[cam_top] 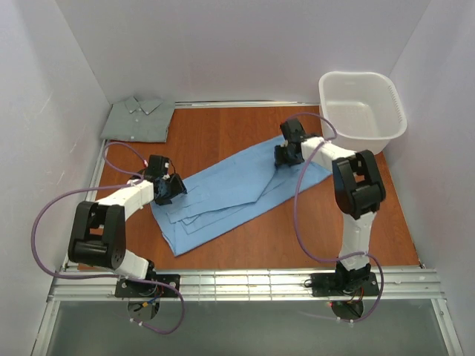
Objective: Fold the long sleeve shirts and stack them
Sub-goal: Fold the shirt
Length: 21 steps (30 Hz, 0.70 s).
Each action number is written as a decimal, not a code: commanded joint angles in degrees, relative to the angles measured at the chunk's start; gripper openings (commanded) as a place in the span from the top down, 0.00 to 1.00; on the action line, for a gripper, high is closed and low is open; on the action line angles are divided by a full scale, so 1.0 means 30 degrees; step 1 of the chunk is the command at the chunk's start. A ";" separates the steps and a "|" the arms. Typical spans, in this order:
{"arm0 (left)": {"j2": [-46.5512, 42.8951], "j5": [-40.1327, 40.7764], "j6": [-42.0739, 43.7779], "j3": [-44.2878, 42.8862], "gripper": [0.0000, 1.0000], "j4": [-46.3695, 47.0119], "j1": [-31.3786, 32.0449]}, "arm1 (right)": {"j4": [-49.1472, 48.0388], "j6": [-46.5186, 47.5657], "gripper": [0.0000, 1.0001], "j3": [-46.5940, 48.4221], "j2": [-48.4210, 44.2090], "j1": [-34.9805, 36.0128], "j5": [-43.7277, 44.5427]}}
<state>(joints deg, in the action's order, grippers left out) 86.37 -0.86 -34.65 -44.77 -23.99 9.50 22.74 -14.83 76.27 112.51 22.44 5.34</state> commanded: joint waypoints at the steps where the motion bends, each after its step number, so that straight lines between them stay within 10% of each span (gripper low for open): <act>1: -0.1652 -0.4248 -0.2421 0.2791 0.32 -0.2551 0.0203 | 0.0442 0.1983 0.51 0.5414 0.2978 0.0021 -0.0403; 6: -0.7415 -0.5012 -0.3796 0.4580 0.26 -0.4131 0.1578 | 0.1823 0.2831 0.50 1.0551 0.5301 0.0343 -0.0786; 11: -1.0506 -0.4491 -0.3480 0.4029 0.22 -0.5126 0.2108 | 0.1591 0.2981 0.48 0.7954 0.1651 0.1045 -0.0551; 21: -0.5736 0.1427 -0.1135 0.1302 0.32 -0.4281 0.2078 | -0.2124 -0.0678 0.49 -0.1396 -0.4894 0.5405 -0.2514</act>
<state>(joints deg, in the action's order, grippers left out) 66.48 -3.70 -40.53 -39.70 -37.28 15.73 21.74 -11.99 76.97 98.96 34.33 0.14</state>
